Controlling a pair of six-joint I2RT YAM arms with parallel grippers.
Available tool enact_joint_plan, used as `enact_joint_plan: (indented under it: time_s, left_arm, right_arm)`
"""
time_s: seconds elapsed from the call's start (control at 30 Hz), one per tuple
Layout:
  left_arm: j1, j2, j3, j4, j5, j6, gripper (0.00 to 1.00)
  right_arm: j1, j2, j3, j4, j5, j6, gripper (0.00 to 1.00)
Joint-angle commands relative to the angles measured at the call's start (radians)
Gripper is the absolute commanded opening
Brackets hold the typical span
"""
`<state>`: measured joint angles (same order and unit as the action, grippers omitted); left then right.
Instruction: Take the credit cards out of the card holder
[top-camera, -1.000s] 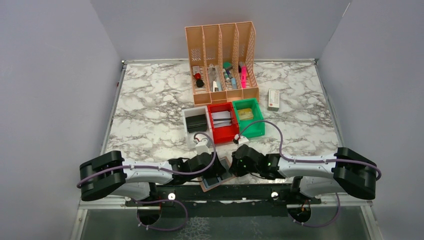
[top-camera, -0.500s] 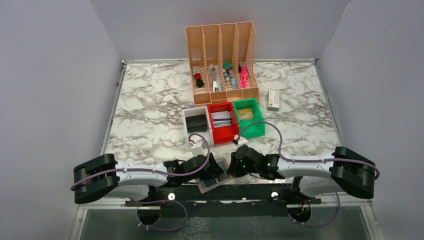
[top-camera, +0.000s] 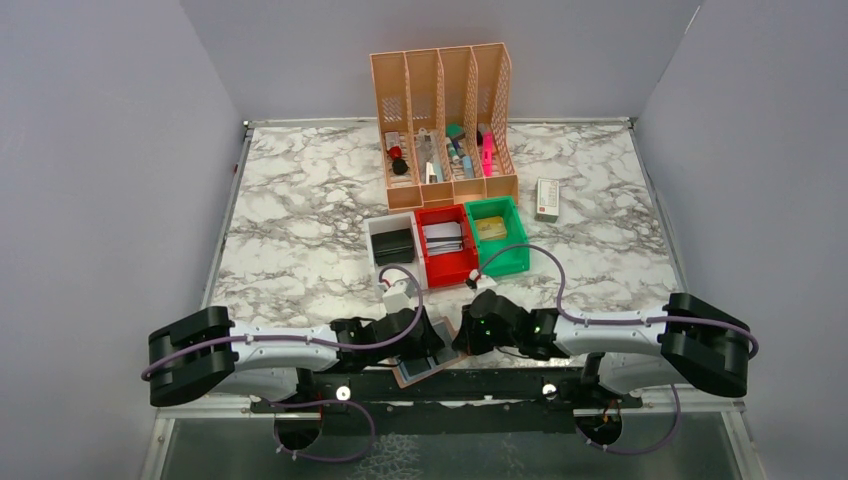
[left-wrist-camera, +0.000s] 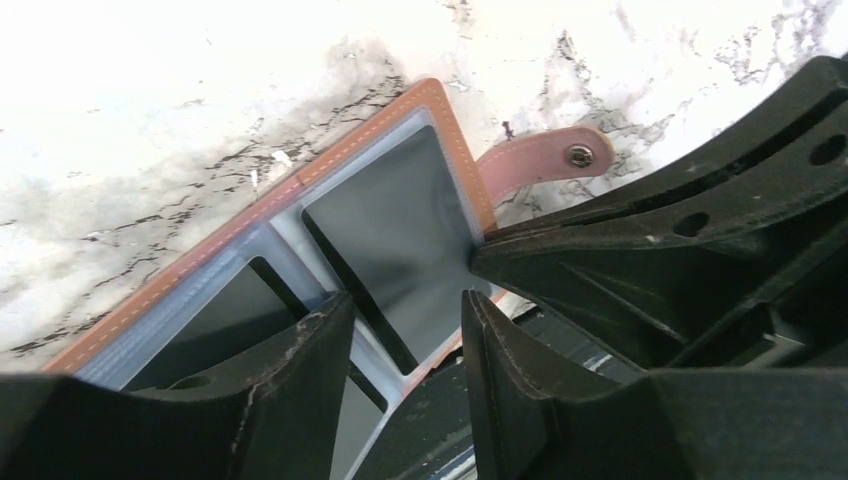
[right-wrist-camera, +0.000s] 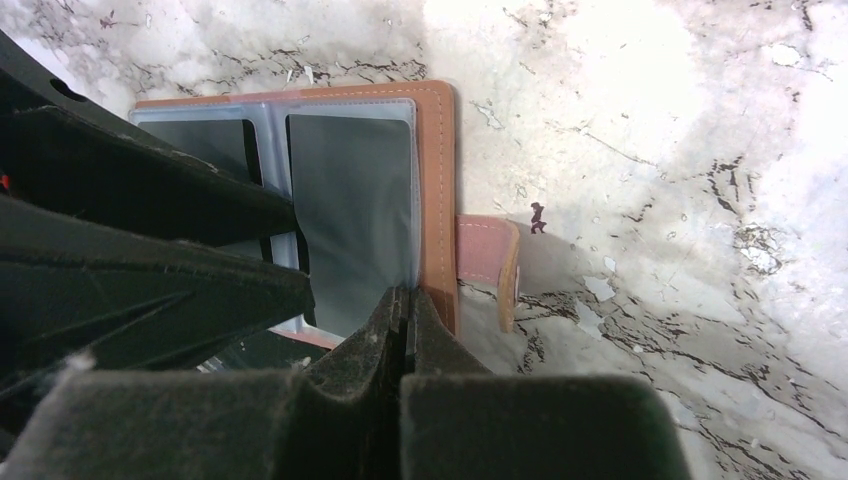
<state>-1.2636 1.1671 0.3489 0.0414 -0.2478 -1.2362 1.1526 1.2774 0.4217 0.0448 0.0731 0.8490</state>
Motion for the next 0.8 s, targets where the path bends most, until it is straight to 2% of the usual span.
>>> enact_joint_plan:
  time_s: [0.0,0.2,0.47,0.67,0.77]
  left_arm:
    - [-0.008,0.065,-0.037,-0.136,-0.021,-0.001,0.45]
    - [-0.013,0.125,-0.04,-0.029,-0.033,-0.007,0.33]
    - [-0.017,0.137,-0.074,0.098,-0.067,-0.037,0.1]
    - [-0.017,0.127,-0.07,0.168,-0.068,0.002,0.01]
    - [-0.017,0.116,-0.061,0.181,-0.065,0.028,0.0]
  right_arm:
    - [0.009,-0.006,-0.031,0.004,-0.046,0.008,0.01]
    - [0.009,0.009,-0.045,0.057,-0.084,0.02,0.01]
    - [0.01,0.018,-0.066,0.082,-0.089,0.04,0.01]
    - [0.01,0.012,-0.07,0.086,-0.085,0.047,0.01]
    - [0.009,-0.012,-0.074,0.073,-0.063,0.054,0.01]
